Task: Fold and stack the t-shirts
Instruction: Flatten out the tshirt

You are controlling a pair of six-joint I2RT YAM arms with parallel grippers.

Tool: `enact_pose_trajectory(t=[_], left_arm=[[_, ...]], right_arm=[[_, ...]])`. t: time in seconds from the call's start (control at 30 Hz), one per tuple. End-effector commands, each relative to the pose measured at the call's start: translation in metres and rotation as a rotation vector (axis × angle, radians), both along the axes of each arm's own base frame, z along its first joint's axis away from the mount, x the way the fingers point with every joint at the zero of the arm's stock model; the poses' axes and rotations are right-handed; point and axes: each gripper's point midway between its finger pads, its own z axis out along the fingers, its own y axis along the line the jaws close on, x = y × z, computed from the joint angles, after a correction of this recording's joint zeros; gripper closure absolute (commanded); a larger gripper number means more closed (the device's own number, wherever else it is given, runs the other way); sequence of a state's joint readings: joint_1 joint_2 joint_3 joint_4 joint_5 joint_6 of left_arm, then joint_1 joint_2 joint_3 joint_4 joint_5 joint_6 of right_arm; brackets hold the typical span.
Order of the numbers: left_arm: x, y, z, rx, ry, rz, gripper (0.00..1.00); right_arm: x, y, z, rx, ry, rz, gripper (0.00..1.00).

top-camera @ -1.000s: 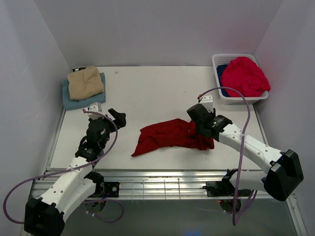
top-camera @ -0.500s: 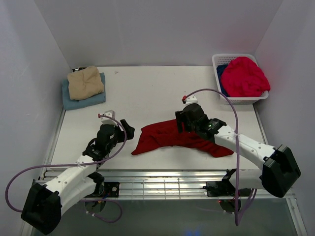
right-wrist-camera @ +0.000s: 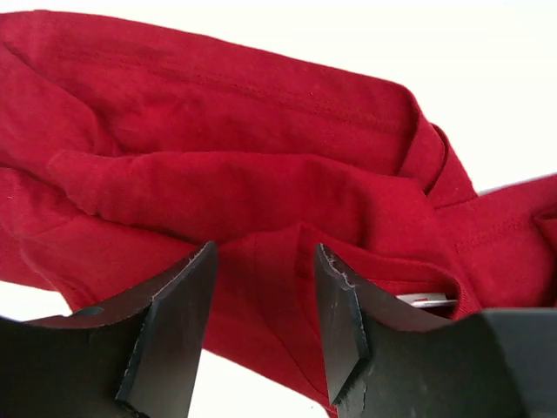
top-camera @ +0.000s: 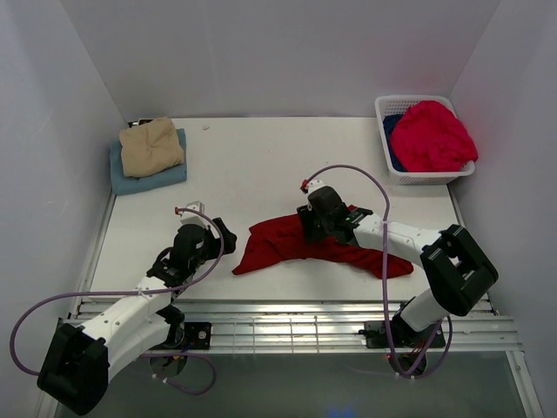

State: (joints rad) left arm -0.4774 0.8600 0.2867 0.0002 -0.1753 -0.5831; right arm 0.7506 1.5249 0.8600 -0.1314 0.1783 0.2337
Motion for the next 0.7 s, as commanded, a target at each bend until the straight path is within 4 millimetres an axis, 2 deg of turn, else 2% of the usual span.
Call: enact_pose_trajectory(t=[0.0, 0.07, 0.13, 0.2, 0.33, 0.4, 0.43, 0.5, 0.57, 0.67], left_arm=[[-0.005, 0.004, -0.004, 0.014, 0.015, 0.012, 0.09], [-0.004, 0.004, -0.003, 0.013, 0.015, 0.013, 0.09], [-0.004, 0.004, -0.004, 0.012, 0.019, 0.014, 0.09], [-0.004, 0.004, -0.004, 0.01, 0.021, 0.016, 0.09], [-0.005, 0.005, -0.003, 0.011, 0.02, 0.018, 0.09], [-0.005, 0.005, -0.002, 0.014, 0.016, 0.019, 0.09], [-0.006, 0.006, -0.002, 0.016, 0.015, 0.02, 0.09], [-0.006, 0.006, -0.001, 0.015, 0.011, 0.019, 0.09], [-0.006, 0.006, -0.002, 0.012, 0.013, 0.019, 0.09], [-0.007, 0.005, -0.004, 0.006, 0.024, 0.022, 0.09]], right_arm=[[0.002, 0.01, 0.009, 0.06, -0.021, 0.01, 0.46], [-0.002, 0.009, 0.004, 0.056, -0.009, 0.015, 0.48], [-0.006, 0.01, 0.001, 0.06, 0.004, 0.026, 0.57], [-0.008, 0.009, -0.003, 0.056, 0.019, 0.031, 0.63], [-0.013, 0.01, -0.009, 0.051, 0.05, 0.043, 0.63], [-0.016, 0.014, -0.003, 0.077, 0.032, 0.069, 0.59], [-0.018, 0.022, 0.01, 0.123, 0.001, 0.104, 0.56], [-0.023, 0.029, 0.022, 0.157, -0.029, 0.158, 0.5], [-0.031, 0.041, 0.043, 0.218, -0.055, 0.23, 0.47], [-0.04, 0.049, 0.055, 0.238, -0.064, 0.297, 0.46]])
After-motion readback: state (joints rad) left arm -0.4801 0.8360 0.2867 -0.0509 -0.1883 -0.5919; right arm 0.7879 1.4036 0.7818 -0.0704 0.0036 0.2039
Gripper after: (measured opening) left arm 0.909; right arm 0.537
